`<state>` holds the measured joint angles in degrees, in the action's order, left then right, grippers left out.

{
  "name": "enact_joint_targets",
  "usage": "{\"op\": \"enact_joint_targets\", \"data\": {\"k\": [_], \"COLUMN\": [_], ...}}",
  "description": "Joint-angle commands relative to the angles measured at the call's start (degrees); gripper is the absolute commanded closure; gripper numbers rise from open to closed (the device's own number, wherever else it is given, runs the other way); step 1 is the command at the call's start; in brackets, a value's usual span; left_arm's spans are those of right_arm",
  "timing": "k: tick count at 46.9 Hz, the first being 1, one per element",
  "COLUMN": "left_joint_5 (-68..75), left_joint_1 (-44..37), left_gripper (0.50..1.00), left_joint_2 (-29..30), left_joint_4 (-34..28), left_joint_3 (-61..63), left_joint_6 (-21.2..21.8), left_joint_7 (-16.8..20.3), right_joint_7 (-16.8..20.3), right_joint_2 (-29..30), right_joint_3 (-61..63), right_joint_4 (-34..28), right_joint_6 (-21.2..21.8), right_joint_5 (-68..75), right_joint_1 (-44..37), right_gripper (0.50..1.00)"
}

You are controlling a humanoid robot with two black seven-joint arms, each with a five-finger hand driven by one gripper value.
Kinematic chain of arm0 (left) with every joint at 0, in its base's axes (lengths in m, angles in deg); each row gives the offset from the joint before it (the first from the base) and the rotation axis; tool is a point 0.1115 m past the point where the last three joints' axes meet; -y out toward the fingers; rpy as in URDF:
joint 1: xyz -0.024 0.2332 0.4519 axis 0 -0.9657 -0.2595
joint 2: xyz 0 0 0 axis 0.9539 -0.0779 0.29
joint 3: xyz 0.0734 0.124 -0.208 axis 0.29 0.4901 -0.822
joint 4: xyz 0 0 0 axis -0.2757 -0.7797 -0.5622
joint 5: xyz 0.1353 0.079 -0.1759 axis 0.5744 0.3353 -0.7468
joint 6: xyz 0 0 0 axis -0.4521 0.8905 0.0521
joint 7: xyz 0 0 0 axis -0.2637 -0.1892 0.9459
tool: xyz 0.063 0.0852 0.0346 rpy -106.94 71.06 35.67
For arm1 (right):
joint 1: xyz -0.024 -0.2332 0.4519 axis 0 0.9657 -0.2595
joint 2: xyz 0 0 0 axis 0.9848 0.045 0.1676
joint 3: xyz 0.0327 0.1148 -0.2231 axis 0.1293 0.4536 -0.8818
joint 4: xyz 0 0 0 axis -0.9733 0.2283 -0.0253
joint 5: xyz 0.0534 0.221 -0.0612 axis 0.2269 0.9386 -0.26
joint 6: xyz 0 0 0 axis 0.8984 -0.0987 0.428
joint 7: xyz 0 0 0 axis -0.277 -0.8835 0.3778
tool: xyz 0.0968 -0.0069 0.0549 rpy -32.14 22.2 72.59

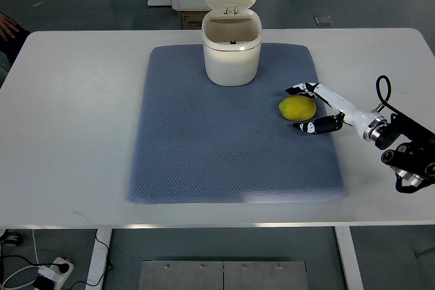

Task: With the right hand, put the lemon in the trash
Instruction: 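Close the right hand fingers around the yellow lemon, then lift the lemon with the right hand and carry it over the bin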

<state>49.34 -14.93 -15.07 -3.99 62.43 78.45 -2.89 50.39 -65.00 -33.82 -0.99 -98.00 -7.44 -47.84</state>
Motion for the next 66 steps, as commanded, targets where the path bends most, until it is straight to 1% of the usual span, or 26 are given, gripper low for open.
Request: {"op": "enact_joint_targets", "data": {"k": [1,9,22,25,27,37,44,54,66], "left_joint_5": [0.0,0.0,0.0,0.0,0.0,0.0,0.0,0.0,0.0], "left_joint_1": [0.0,0.0,0.0,0.0,0.0,0.0,0.0,0.0,0.0], "left_gripper": [0.5,0.5,0.5,0.5,0.5,0.5,0.5,0.5,0.5], "left_joint_2": [0.0,0.0,0.0,0.0,0.0,0.0,0.0,0.0,0.0], "left_joint_4": [0.0,0.0,0.0,0.0,0.0,0.0,0.0,0.0,0.0], "left_joint_3": [0.0,0.1,0.0,0.0,0.1,0.0,0.0,0.1,0.0], "left_joint_6": [0.0,0.0,0.0,0.0,0.0,0.0,0.0,0.0,0.0], "left_joint_7": [0.0,0.0,0.0,0.0,0.0,0.0,0.0,0.0,0.0], "right_joint_7": [0.0,0.0,0.0,0.0,0.0,0.0,0.0,0.0,0.0], "right_joint_2": [0.1,0.1,1.0,1.1,1.0,1.0,1.0,0.9,0.3], "right_joint_3": [0.0,0.0,0.0,0.0,0.0,0.1,0.2,0.9,2.1], "right_joint_4": [0.0,0.0,1.4,1.5,1.5,1.4,1.3,1.1,0.4], "right_joint_6": [0.0,0.0,0.0,0.0,0.0,0.1,0.3,0.3,0.6], "right_joint_5": [0.0,0.1,0.1,0.1,0.1,1.8,3.0,3.5,4.2], "right_joint_1": [0.1,0.2,0.6,0.6,0.6,0.3,-0.2,-1.1,-4.2], "right_gripper": [0.705,0.774,0.785,0.82,0.835,0.954,0.996,1.0,1.0]}}
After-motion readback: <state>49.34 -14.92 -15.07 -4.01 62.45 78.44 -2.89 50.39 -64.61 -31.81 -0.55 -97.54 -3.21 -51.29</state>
